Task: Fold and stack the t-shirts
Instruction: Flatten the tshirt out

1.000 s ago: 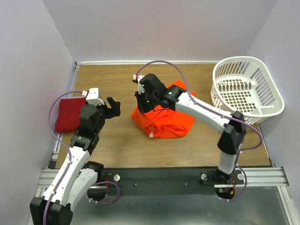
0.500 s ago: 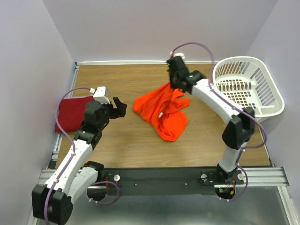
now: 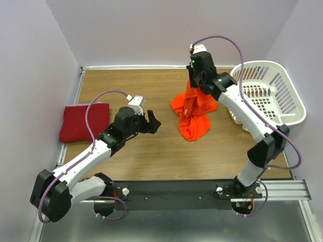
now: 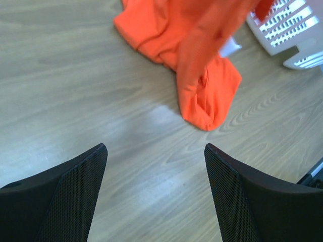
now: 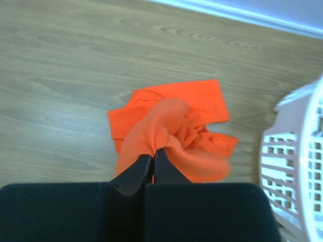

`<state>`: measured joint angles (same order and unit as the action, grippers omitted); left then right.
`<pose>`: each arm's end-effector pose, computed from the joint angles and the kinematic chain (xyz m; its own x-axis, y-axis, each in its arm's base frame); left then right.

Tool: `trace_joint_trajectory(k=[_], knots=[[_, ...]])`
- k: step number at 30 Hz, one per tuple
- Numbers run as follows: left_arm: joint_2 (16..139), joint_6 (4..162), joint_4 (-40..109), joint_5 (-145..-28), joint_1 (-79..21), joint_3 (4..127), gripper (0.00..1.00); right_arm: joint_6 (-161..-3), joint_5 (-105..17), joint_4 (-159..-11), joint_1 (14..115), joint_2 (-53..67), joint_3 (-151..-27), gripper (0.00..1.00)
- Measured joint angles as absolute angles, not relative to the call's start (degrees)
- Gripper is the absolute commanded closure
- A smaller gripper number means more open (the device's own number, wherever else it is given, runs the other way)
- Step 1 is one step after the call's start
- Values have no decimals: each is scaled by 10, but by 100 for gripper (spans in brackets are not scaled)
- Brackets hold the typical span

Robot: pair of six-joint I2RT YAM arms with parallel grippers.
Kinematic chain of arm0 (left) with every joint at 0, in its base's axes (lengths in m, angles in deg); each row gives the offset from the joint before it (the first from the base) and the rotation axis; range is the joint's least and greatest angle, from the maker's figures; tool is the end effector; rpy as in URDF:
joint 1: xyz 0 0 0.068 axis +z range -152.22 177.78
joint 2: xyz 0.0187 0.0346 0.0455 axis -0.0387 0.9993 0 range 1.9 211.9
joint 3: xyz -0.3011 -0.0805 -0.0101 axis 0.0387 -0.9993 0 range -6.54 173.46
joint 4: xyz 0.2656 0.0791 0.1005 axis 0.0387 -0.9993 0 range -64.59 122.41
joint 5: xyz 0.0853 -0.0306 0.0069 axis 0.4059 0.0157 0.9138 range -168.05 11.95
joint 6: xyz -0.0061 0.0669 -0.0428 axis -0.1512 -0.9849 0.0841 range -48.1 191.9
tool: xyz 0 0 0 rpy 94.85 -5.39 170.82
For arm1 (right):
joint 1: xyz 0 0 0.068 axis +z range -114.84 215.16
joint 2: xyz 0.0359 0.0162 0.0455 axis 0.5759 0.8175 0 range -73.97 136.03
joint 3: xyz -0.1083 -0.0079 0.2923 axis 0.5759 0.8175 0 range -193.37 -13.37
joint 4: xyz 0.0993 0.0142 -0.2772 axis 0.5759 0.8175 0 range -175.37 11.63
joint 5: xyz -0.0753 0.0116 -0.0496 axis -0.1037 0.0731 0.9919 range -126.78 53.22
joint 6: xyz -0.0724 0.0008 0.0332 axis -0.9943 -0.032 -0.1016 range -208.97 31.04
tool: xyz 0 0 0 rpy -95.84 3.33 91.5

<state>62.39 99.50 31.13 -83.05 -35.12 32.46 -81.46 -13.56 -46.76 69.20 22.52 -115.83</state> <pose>0.2353 -0.1594 0.2762 -0.5699 -0.1809 -0.8016 0.3889 0.7999 -0.4570 0.3817 0.2252 0.4307 -0.4744 -0.1755 -0.8626 -0.1787 0.9787 -0.1008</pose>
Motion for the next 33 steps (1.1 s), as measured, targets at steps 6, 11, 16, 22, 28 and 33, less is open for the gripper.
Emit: trace_joint_trajectory(k=[6, 11, 16, 22, 28, 33], knots=[[578, 1036, 301, -815, -360, 265, 15, -827, -249, -458, 695, 365, -1275, 99], [553, 1057, 296, -815, -364, 254, 15, -833, -335, -492, 720, 482, -1426, 60], [577, 1065, 296, -815, -371, 255, 15, -826, -367, -533, 751, 537, -1471, 36], [645, 1071, 296, -815, -377, 263, 15, -820, -301, -550, 744, 438, -1257, 37], [727, 1077, 322, -815, -383, 301, 18, -790, -267, -556, 665, 240, -953, 44], [802, 1085, 339, -804, -385, 356, 22, -764, -261, -563, 612, 157, -790, 49]])
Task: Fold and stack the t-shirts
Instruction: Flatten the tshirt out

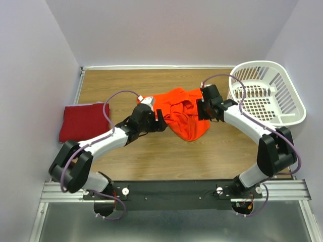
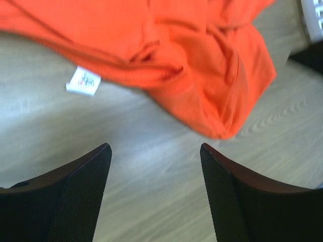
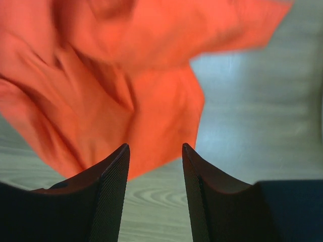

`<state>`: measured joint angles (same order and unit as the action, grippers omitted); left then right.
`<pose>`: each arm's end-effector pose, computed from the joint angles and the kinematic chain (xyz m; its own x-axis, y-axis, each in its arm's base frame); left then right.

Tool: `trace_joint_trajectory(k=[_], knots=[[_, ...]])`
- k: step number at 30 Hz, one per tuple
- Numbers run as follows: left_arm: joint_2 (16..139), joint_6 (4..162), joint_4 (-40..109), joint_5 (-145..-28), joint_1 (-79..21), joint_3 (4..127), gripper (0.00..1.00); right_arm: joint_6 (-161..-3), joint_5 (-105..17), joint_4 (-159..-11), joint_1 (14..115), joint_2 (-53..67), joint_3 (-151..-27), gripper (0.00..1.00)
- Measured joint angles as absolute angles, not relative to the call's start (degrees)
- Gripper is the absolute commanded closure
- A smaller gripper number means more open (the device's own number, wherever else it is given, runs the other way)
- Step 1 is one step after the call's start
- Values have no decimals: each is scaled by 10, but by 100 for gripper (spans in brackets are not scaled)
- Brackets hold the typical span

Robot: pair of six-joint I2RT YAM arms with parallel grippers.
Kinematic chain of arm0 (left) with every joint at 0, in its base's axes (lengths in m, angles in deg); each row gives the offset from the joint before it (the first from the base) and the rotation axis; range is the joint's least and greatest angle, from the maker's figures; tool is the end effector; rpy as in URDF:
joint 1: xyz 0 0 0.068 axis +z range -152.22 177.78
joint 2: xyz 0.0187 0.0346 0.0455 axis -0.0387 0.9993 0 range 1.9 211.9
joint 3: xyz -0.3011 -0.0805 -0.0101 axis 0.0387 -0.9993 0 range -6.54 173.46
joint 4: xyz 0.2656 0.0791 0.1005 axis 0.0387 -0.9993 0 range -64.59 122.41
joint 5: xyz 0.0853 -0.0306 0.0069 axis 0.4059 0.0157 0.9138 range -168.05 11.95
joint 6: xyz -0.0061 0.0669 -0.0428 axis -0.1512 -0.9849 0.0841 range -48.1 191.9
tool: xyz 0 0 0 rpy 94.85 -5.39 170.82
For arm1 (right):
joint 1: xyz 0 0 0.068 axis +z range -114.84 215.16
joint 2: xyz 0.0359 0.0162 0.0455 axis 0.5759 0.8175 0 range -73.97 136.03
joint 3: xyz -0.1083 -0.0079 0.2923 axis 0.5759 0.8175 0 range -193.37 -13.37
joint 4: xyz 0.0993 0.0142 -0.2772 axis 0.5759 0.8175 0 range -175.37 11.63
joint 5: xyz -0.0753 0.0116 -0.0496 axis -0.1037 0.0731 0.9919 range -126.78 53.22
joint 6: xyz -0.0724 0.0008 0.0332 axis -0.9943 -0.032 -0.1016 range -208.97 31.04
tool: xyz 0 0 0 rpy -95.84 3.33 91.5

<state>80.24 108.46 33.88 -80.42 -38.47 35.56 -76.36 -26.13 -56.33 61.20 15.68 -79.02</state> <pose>0.2702 -0.2017 0.2127 -0.7376 -0.1970 -0.6458 0.2228 0.8319 -0.5082 0.3503 0.1571 0.2455 -0.7730 -0.1389 -0.6190 -0.1668 0.9859 -0.0129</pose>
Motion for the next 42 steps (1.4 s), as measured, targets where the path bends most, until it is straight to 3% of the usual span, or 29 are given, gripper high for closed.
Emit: trace_joint_trajectory(k=[4, 8, 10, 13, 21, 29, 32, 39, 42], knots=[[872, 1086, 351, -783, -384, 413, 25, -746, -270, -570, 603, 154, -716, 51], [952, 1084, 354, -763, -384, 476, 42, -732, -280, -576, 593, 161, -691, 52], [989, 1077, 347, -752, -380, 509, 45, -726, -294, -589, 591, 166, -684, 52], [1045, 1066, 331, -739, -374, 554, 46, -723, -312, -599, 591, 171, -675, 52], [1124, 1032, 284, -729, -342, 624, 46, -713, -342, -627, 591, 204, -665, 85], [1166, 1011, 264, -740, -307, 678, 46, -692, -391, -668, 600, 211, -657, 87], [1191, 998, 252, -749, -288, 717, 46, -676, -412, -682, 632, 220, -658, 88], [1270, 963, 196, -757, -239, 849, 45, -601, -512, -723, 855, 297, -722, 92], [1302, 943, 174, -757, -222, 903, 39, -585, -540, -728, 927, 339, -765, 92]])
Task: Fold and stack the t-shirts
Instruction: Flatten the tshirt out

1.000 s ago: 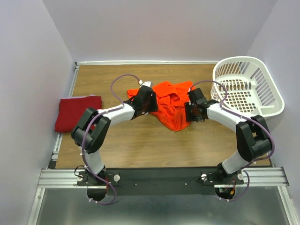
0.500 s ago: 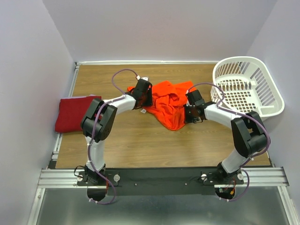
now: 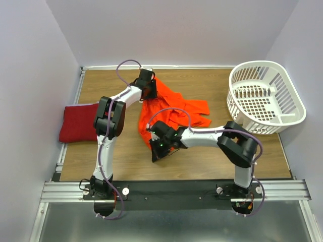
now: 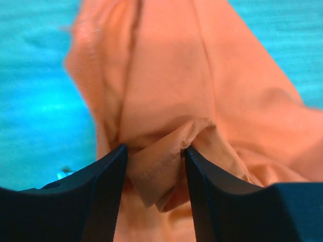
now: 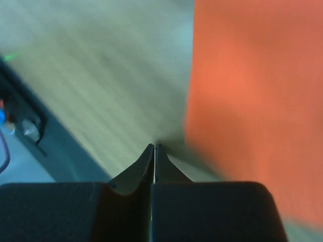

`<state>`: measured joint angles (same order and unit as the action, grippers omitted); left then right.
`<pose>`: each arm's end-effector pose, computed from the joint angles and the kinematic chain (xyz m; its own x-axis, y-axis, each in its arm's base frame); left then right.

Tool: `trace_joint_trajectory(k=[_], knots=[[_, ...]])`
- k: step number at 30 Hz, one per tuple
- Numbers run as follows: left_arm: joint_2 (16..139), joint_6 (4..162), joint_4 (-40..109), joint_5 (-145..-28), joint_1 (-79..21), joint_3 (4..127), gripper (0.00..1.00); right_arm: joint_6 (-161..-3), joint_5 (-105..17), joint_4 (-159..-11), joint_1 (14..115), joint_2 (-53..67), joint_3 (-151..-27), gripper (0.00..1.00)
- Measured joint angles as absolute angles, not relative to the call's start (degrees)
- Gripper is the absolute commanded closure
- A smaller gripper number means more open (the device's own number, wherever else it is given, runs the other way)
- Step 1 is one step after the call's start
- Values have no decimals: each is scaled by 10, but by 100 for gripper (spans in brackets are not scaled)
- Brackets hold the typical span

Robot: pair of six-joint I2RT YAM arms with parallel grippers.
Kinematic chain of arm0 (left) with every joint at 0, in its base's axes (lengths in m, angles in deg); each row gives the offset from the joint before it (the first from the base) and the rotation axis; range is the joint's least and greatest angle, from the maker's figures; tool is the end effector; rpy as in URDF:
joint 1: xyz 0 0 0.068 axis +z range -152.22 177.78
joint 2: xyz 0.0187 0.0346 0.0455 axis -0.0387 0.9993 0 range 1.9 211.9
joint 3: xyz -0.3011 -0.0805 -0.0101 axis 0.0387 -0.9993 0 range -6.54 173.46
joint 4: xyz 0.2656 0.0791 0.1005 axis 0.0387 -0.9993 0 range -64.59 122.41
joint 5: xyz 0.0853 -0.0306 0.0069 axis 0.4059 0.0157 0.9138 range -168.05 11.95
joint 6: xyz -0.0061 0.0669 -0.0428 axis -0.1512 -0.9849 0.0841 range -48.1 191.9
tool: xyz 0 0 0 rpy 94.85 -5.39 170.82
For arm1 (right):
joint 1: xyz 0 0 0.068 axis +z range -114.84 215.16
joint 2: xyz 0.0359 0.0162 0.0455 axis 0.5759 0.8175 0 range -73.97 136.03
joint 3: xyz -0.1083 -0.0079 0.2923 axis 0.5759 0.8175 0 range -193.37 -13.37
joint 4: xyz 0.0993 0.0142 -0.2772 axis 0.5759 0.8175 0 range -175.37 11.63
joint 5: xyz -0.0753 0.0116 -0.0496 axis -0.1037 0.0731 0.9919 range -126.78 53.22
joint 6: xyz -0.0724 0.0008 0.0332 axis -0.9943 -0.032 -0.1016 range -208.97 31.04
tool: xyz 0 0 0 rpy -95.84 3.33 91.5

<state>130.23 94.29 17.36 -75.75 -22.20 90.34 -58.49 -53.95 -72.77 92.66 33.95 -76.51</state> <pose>0.5433 -0.1947 0.1536 -0.7505 -0.1320 -0.6476 0.0322 0.9714 -0.2353 0.2140 0.3736 0.1306 -0.8421 -0.4199 -0.3385 -0.5386 0.6871 0.4876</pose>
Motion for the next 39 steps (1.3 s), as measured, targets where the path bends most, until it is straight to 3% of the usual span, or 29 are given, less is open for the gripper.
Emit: trace_joint_trajectory(k=[5, 6, 13, 20, 22, 25, 29, 39], knots=[[1308, 910, 165, -748, -208, 917, 23, -575, -538, -713, 952, 340, -788, 82], [1303, 906, 167, -744, -206, 908, 22, -575, -534, -708, 948, 333, -788, 75], [1148, 893, 171, -709, -204, 802, 17, -592, -479, -690, 861, 174, -738, 51], [869, 949, 169, -658, -247, 641, 16, -626, -435, -669, 743, 111, -675, 49], [822, 971, 165, -650, -278, 585, 20, -638, -436, -662, 742, 112, -675, 50], [785, 1011, 162, -653, -330, 495, 40, -652, -437, -660, 746, 115, -675, 51], [785, 1054, 153, -668, -356, 388, 53, -661, -437, -659, 746, 121, -675, 51], [885, 1079, 197, -669, -353, 371, 59, -667, -437, -660, 746, 119, -649, 51]])
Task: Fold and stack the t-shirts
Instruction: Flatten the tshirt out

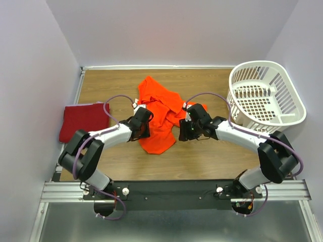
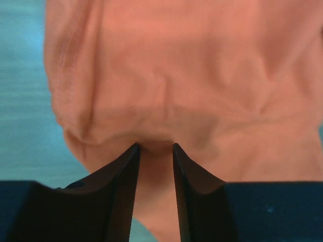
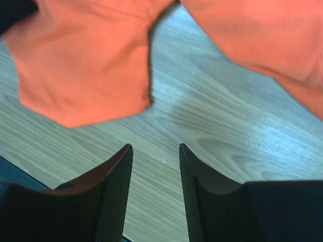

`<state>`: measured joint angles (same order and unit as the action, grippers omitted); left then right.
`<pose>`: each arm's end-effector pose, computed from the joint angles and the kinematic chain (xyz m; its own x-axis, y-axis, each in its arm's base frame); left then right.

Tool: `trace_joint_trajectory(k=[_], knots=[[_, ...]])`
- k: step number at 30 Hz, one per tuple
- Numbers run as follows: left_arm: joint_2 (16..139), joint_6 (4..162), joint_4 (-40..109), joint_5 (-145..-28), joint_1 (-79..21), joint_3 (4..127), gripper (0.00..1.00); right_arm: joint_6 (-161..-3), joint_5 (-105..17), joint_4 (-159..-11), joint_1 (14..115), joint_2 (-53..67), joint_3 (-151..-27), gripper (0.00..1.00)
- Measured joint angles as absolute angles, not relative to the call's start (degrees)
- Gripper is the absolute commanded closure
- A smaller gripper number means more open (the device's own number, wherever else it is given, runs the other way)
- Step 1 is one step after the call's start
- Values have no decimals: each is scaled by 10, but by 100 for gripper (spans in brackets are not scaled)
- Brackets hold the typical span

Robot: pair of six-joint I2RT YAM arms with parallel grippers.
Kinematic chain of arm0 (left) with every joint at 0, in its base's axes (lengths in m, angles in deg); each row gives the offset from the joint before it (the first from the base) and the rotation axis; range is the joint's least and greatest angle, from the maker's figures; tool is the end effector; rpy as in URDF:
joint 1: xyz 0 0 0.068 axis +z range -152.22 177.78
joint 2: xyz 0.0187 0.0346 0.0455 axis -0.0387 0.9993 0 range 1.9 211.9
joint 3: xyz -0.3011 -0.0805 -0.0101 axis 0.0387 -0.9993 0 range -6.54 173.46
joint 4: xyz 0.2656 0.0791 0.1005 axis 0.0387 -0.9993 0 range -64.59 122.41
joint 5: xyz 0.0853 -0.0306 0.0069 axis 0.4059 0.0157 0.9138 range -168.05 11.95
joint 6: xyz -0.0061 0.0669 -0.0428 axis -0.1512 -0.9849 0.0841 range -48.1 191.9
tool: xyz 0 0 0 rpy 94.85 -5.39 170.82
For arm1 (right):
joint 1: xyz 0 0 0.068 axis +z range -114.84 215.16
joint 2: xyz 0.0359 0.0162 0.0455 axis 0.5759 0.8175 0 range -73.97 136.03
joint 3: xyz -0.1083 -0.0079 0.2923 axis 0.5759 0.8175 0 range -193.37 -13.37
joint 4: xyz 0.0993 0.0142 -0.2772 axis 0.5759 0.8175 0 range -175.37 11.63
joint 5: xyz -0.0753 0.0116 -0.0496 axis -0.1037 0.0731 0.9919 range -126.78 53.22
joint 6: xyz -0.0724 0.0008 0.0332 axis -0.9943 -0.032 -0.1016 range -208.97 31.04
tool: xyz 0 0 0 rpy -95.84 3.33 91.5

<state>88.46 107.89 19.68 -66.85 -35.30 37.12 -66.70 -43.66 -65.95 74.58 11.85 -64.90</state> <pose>0.2818 -0.1677 0.1536 -0.8203 -0.1535 -0.5510 -0.0474 0.9782 -0.2021 0.2631 0.2269 0.1940 -0.8359 -0.2001 -0.5111 -0.3981 0.8621 0.3136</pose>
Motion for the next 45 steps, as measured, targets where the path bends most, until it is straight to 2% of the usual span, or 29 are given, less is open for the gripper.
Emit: trace_joint_trajectory(k=[6, 9, 12, 16, 19, 21, 28, 32, 37, 45], knots=[[966, 1064, 225, -658, -330, 439, 60, -668, -434, -658, 746, 112, -631, 51], [1004, 1051, 229, -650, -307, 480, 57, -668, -430, -659, 746, 106, -629, 51], [1045, 1035, 221, -645, -284, 534, 48, -670, -425, -659, 746, 106, -629, 51], [1081, 1013, 207, -625, -255, 598, 29, -672, -420, -659, 746, 104, -629, 51], [1066, 1006, 200, -620, -250, 602, 26, -676, -416, -659, 746, 95, -627, 51], [1031, 1006, 201, -620, -255, 580, 26, -677, -413, -659, 746, 87, -626, 51], [796, 1054, 213, -628, -266, 402, 14, -681, -411, -659, 746, 79, -623, 51], [681, 1096, 258, -665, -254, 281, 14, -681, -411, -659, 746, 79, -619, 51], [651, 1130, 333, -692, -227, 198, 16, -681, -411, -660, 746, 77, -612, 51], [719, 1156, 418, -727, -200, 184, 18, -680, -411, -660, 746, 53, -590, 51]])
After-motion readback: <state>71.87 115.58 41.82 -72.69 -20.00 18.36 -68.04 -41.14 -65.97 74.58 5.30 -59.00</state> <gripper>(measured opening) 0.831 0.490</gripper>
